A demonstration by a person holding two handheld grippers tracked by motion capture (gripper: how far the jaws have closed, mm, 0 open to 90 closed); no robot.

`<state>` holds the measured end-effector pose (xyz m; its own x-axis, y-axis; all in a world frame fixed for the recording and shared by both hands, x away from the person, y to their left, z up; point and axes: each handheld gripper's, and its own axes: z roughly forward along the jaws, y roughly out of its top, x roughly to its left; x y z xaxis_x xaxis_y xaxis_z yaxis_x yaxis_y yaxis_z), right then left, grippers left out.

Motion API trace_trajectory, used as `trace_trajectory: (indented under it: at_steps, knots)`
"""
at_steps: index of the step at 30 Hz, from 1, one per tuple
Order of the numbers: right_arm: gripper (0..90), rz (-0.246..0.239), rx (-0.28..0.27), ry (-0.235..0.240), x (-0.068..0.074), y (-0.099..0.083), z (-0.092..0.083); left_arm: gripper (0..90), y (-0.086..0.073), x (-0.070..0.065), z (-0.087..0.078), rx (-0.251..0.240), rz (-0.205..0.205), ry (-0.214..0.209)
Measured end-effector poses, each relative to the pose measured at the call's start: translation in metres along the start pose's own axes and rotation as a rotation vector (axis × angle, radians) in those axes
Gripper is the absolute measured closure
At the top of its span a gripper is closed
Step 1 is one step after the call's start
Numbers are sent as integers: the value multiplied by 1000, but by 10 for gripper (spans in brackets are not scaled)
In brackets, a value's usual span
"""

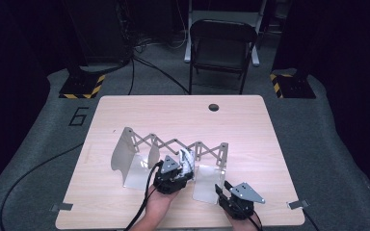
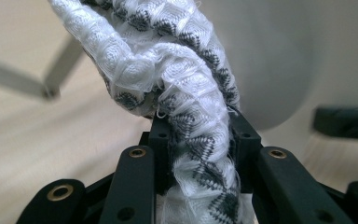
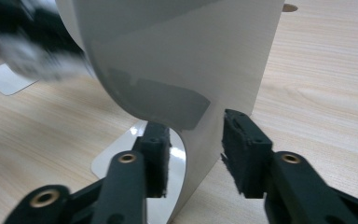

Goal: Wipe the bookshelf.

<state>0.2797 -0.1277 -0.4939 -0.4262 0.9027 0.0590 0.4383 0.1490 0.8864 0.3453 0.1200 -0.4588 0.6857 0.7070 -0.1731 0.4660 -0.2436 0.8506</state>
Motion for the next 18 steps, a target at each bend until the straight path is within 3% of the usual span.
trace_trajectory:
  at_steps: [2,6,7,13,18]
  knots:
    - [543,6,3,-12,-1,0,0,685,11,-5,-16,-58,8,-16]
    - [517,7,11,-6,-3,-1,0,684,15,-11,-27,-84,24,-30]
    - [513,12,12,-9,-3,-1,-1,684,15,-11,-28,-80,43,-29]
    - [460,11,4,11,-4,1,-5,683,5,-21,-32,-79,17,-58]
    - [460,9,9,15,-5,-1,-6,683,-2,-30,-34,-60,32,-82]
